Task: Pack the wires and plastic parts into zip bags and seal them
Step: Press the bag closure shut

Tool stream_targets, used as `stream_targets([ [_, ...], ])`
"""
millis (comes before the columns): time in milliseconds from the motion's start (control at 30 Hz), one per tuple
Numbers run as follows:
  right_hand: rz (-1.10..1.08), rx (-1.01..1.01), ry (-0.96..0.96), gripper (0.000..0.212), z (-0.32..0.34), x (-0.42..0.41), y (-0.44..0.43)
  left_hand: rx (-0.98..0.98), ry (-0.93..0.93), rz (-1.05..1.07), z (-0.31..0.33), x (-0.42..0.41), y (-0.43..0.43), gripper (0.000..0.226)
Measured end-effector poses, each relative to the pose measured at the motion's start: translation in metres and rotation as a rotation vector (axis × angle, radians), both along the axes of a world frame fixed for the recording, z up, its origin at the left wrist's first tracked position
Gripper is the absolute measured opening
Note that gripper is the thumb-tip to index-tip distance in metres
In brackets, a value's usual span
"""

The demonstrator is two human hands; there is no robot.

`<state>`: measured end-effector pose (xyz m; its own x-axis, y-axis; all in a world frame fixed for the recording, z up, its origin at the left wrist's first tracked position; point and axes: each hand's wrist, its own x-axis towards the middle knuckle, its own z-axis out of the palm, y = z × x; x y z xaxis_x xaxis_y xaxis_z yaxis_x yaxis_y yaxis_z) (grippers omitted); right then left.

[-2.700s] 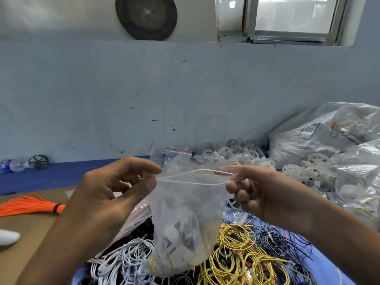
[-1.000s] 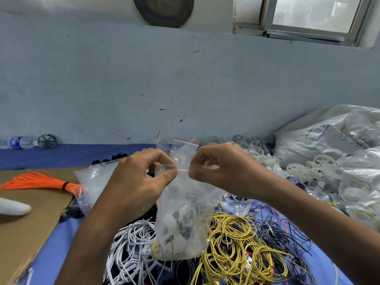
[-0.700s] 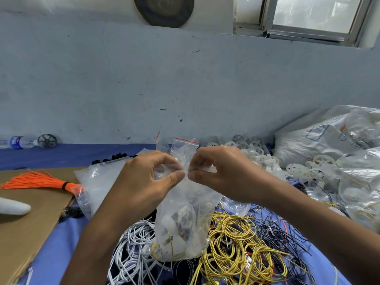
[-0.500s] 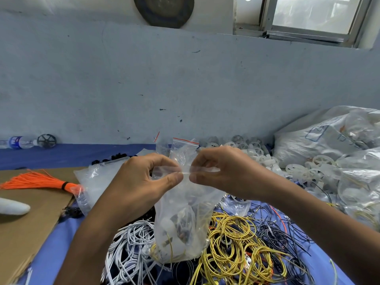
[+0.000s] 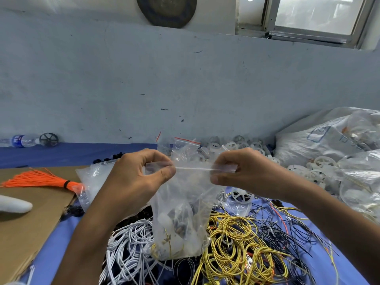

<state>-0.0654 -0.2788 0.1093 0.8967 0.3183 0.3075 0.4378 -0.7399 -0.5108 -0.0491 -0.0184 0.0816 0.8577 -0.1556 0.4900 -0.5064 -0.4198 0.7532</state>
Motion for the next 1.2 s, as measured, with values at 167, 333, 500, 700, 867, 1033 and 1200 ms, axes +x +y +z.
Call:
stream_targets([
  [167, -0.001, 0.122, 0.062, 0.022, -0.005, -0.001, -0.023, 0.004, 0.063, -0.015, 0.001, 0.000, 0.000, 0.009],
  [333, -0.002, 0.194, 0.074, 0.020, -0.009, 0.001, -0.033, 0.016, 0.062, 0.002, 0.001, 0.001, 0.003, 0.007],
  [500, -0.009, 0.205, 0.072, 0.011, -0.008, -0.001, -0.032, 0.145, 0.045, 0.016, 0.005, -0.005, 0.005, 0.006],
  [700, -0.024, 0.143, -0.071, 0.006, -0.001, -0.017, -0.013, 0.333, -0.184, 0.100, 0.017, -0.035, -0.014, 0.033],
  [867, 0.041, 0.056, -0.144, 0.009, 0.001, -0.032, 0.009, 0.413, -0.251, 0.048, 0.015, -0.049, -0.043, 0.026],
  [1033, 0.040, 0.017, -0.163, 0.005, 0.005, -0.036, 0.018, 0.326, -0.227, 0.023, 0.012, -0.046, -0.041, 0.008],
  [1200, 0.071, 0.000, -0.184, 0.003, 0.004, -0.038, 0.018, 0.293, -0.193, 0.039, 0.012, -0.045, -0.039, 0.015],
])
